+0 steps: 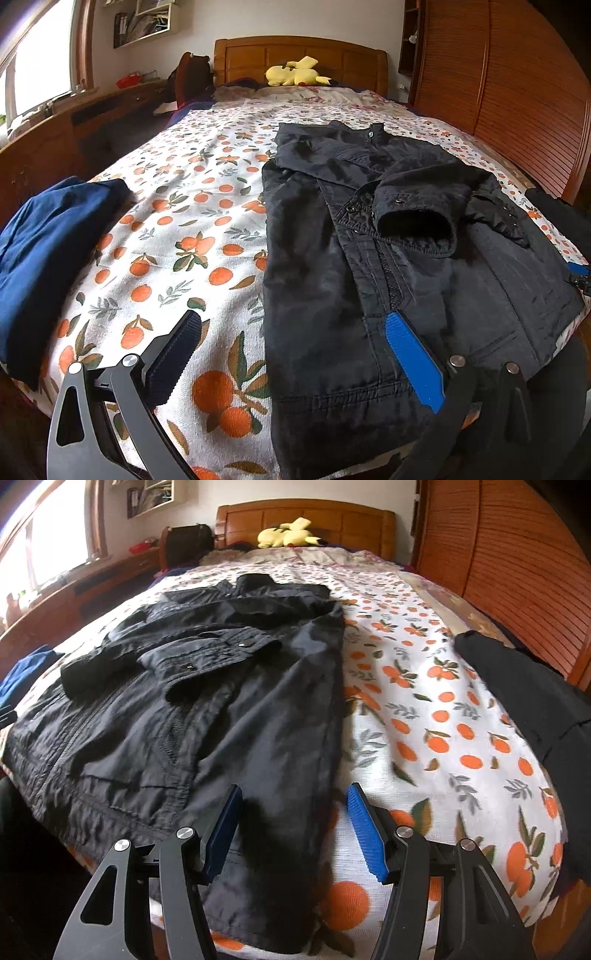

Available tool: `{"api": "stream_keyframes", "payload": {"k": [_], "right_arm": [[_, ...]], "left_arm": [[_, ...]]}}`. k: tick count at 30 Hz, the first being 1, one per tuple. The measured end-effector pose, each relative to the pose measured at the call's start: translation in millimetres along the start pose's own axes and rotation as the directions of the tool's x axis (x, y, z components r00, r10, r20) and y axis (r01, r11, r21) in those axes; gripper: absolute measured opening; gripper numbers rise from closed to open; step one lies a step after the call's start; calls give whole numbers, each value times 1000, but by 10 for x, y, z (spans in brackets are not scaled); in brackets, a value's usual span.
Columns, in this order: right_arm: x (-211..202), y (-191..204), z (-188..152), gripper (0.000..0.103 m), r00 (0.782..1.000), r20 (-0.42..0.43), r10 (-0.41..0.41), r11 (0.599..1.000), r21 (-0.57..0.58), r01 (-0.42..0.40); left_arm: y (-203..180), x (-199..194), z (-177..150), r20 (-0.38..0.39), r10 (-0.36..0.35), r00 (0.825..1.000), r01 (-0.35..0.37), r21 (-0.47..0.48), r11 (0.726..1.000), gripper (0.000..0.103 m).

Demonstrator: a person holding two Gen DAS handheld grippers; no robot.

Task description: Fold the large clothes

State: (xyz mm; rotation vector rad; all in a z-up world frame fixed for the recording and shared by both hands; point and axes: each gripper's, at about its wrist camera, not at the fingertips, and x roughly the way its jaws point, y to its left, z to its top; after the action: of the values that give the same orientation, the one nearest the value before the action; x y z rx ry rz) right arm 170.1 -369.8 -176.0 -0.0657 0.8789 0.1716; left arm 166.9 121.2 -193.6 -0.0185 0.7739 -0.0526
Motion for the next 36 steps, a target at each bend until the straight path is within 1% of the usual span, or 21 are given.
{"api": "stream_keyframes", "payload": {"k": [1,2,5,7,9,10,12,13,15,18,20,23,26,30,35,36], "right_arm": [[0,25,0,45,1000,0,12,1000,-7,-12],[1,60,-2,43,1000,-3,30,999,-14,-30],[-38,156,20,42,999,16,41,999,-26,-40],[-50,187,33,42,999,23,46,999,-18,-46],[-40,214,40,42,999,22,40,999,-12,-40],[-32,219,41,42,999,19,39,999,-8,-39],[-19,238,41,43,999,11,32,999,-5,-32],[-16,249,38,43,1000,6,28,1000,-7,-28],[1,270,20,46,1000,-6,17,1000,-15,-17],[72,275,-15,48,999,-34,5,1000,-21,-6],[93,257,-33,49,999,-38,10,1000,-13,-10],[119,240,-41,50,999,-45,20,1000,4,-20],[141,258,-37,52,998,-59,19,1000,3,-19],[154,247,-30,53,997,-68,28,1000,6,-28],[168,238,-41,54,998,-56,42,999,1,-42],[170,241,-43,52,998,-51,41,999,-2,-41]], "left_arm": [[8,-8,-5,-2,-1,1000,1,0,1000,100],[20,-18,-16,-5,-4,1000,4,0,1000,100],[38,-53,-50,-12,-11,1000,11,16,1000,100],[41,-82,-75,-10,-12,1000,13,33,999,97],[64,-114,-113,-14,-35,999,36,35,999,82],[77,-116,-128,-19,-46,999,46,31,998,79],[106,-125,-185,-34,-81,996,81,18,997,64],[110,-127,-211,-39,-92,995,93,15,996,62],[101,-140,-286,-47,-124,991,125,14,992,54],[76,-122,-379,-62,-139,988,141,19,990,52],[82,-108,-422,-62,-143,988,144,17,989,52],[88,-98,-445,-60,-150,987,151,11,989,52],[86,-102,-456,-63,-145,987,146,26,989,52],[115,-113,-473,-63,-166,984,167,10,986,51],[53,-102,-552,-58,-145,988,146,11,989,53],[43,-105,-555,-57,-140,989,141,11,990,53]]}}
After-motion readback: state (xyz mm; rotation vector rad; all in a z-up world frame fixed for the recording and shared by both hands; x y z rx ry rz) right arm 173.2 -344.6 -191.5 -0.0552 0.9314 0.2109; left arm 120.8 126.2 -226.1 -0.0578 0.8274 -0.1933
